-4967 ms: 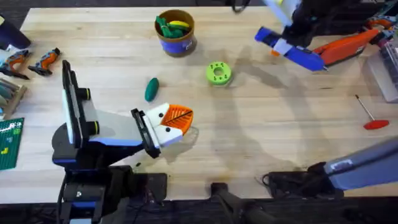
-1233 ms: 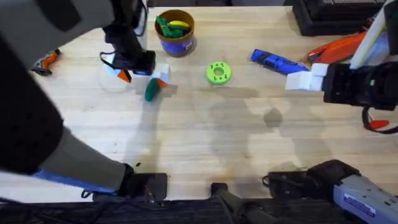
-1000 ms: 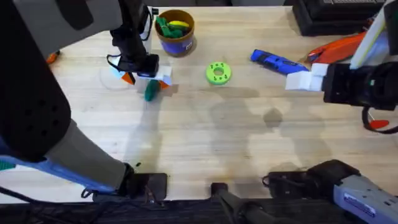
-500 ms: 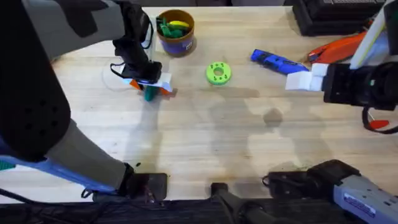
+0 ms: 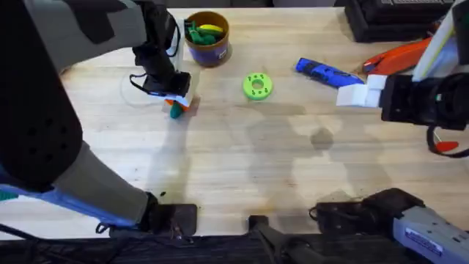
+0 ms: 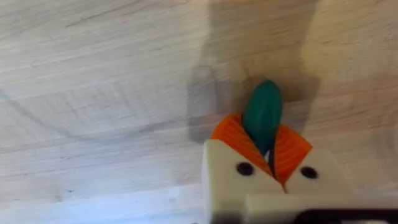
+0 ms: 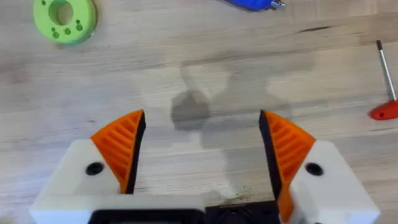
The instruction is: Pick up the gripper from the table and insert it into the empty holder that is missing its gripper. Then pick up a screw, insert it into the mounting hole, and use the screwdriver to tighten it. Finally, clean up the table by picking up the vegetable and placing it into the bucket.
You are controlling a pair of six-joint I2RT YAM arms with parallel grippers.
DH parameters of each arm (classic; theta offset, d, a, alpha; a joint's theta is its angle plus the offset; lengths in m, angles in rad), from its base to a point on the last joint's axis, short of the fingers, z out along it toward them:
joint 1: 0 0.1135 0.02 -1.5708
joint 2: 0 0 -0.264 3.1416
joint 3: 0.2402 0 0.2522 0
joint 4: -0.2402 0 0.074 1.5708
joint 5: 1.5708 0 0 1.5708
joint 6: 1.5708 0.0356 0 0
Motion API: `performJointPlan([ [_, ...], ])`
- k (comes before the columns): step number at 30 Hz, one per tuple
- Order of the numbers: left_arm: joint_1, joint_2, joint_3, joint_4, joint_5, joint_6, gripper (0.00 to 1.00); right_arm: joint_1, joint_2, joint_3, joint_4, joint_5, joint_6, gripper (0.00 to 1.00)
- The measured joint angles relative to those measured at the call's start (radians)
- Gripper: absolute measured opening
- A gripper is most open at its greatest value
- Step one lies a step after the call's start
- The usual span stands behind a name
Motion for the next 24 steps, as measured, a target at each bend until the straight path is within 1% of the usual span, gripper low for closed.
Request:
performJointPlan([
  [8,0.000,-0.022,0.000,-0.008,0.001,-0.052,0.025,0.000,0.000,0.000,0.000,0.000,0.003,0.989],
  [12,0.000,-0.107,0.017,-0.048,0.023,-0.061,0.025,0.000,0.000,0.000,0.000,0.000,0.003,0.989],
  [16,-0.024,-0.220,0.088,-0.062,0.044,-0.067,0.025,0.000,0.000,0.000,0.000,0.000,0.003,0.989],
  [18,-0.048,-0.262,0.130,-0.053,0.051,-0.068,0.025,0.000,0.000,0.000,0.000,0.000,0.003,0.989],
  [20,-0.083,-0.290,0.174,-0.037,0.055,-0.068,0.025,0.000,0.000,0.000,0.000,0.000,0.003,0.989],
  [21,-0.143,-0.299,0.208,0.028,0.058,-0.071,0.025,0.000,0.000,0.000,0.000,0.000,0.003,0.989],
  [23,-0.187,-0.293,0.209,0.083,0.071,-0.076,0.025,0.000,0.000,0.000,0.000,0.000,0.003,0.989],
  [24,-0.256,-0.260,0.209,0.173,0.093,-0.092,0.025,0.000,0.000,0.000,0.000,0.000,0.003,0.989],
])
